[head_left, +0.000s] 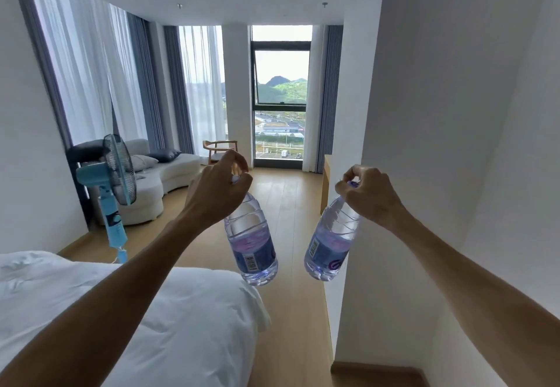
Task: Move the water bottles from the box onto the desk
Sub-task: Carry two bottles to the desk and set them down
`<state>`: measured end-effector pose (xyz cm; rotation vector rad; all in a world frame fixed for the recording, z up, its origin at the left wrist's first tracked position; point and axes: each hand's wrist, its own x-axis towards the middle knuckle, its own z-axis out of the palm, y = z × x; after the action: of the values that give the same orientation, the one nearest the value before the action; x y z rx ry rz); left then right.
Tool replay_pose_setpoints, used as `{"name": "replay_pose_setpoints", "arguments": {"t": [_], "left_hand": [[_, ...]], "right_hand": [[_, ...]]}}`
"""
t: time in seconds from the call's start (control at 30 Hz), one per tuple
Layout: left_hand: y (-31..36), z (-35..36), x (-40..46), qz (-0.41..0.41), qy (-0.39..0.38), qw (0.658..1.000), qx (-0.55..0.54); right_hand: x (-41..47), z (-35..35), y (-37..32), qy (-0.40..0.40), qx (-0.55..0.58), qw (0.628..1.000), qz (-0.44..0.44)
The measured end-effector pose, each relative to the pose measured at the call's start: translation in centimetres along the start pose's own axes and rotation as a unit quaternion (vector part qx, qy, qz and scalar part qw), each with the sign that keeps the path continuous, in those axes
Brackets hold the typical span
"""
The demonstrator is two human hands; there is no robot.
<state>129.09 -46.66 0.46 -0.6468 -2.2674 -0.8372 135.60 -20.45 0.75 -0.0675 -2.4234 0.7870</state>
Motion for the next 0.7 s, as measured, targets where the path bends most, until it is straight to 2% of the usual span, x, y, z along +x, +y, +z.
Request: {"name": "replay_pose_setpoints", "arguments": {"t": [0.33, 0.7], "left_hand": [[-8.9, 9.9, 14.9, 0.004, 0.001, 1.0, 0.006], [-19.7, 24.7, 30.7, -0.006, -0.011, 1.0, 0.019]], "right_hand": [[17.1, 8.7, 6.3, 0.053, 0.012, 0.999, -0.005], [37.6, 20.8, 15.6, 0.037, 0.044, 0.998, -0.028]]}}
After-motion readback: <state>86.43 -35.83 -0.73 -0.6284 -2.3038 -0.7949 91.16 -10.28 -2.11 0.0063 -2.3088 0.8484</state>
